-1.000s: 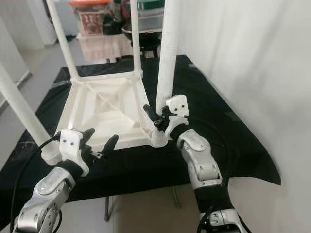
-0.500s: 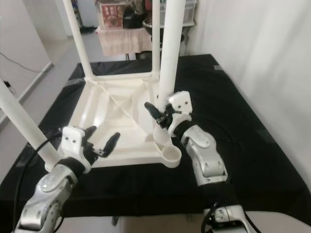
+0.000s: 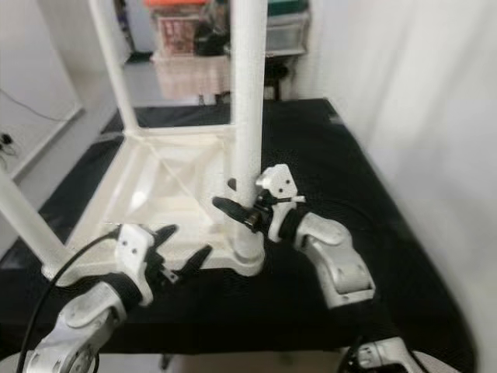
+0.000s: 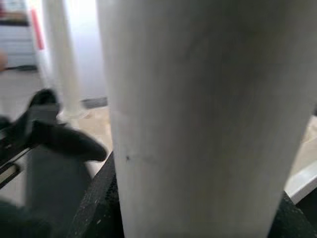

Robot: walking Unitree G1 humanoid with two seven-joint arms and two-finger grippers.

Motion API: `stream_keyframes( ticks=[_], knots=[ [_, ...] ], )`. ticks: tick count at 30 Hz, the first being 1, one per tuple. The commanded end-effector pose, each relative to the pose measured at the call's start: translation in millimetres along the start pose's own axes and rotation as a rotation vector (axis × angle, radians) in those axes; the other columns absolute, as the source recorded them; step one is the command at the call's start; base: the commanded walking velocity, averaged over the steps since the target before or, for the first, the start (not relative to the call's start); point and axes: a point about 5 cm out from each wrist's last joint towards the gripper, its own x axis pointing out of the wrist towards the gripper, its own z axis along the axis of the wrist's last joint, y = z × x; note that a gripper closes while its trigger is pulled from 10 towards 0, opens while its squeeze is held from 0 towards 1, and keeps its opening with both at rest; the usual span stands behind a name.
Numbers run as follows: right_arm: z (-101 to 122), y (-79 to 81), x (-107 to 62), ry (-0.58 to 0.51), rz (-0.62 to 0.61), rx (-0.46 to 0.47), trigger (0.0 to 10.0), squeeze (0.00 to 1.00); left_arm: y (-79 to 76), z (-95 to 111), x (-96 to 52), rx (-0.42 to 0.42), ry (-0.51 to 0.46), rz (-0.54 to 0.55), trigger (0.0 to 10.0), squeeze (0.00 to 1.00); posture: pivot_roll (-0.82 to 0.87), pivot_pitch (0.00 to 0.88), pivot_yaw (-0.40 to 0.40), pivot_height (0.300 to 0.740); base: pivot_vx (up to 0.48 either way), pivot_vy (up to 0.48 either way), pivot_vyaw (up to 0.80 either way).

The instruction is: Building children table

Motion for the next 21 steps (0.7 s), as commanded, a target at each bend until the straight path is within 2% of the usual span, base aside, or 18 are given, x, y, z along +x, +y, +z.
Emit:
stream_keyframes(
  ticks=[1,3,4,6,7,21],
  knots=[
    [0,10.1,9.1,-0.004,0.118,0.022,10.0,0.0,2.6,-5,-9.0,0.013,0.045,0.006,10.0,0.0,-0.08,0.0,-0.001,0.74,0.0,0.0,0.0],
    [0,10.5,9.7,0.0,0.136,0.02,10.0,0.0,2.0,-6,-11.0,0.02,0.052,0.009,10.0,0.0,-0.07,0.0,-0.002,0.74,0.0,0.0,0.0],
    [1,10.1,11.8,-0.003,0.151,0.022,10.0,0.0,1.3,-6,-13.8,0.022,0.048,0.01,4.8,0.0,-0.07,0.0,-0.004,0.74,0.0,0.0,0.0],
    [2,9.8,13.2,-0.006,0.159,0.024,10.0,0.0,0.8,-5,-15.4,0.022,0.042,0.011,4.8,0.0,-0.07,0.0,-0.004,0.74,0.0,0.0,0.0],
    [4,8.3,15.9,-0.013,0.166,0.029,10.0,0.0,0.6,-5,-18.1,0.037,0.049,0.018,0.0,0.0,-0.06,0.0,-0.005,0.74,0.0,0.0,0.0],
    [25,2.6,34.4,-0.132,0.171,0.069,10.0,0.0,5.9,-3,-26.4,0.088,0.056,0.133,0.0,0.0,-0.05,0.007,-0.008,0.74,0.0,0.0,0.0]
  ],
)
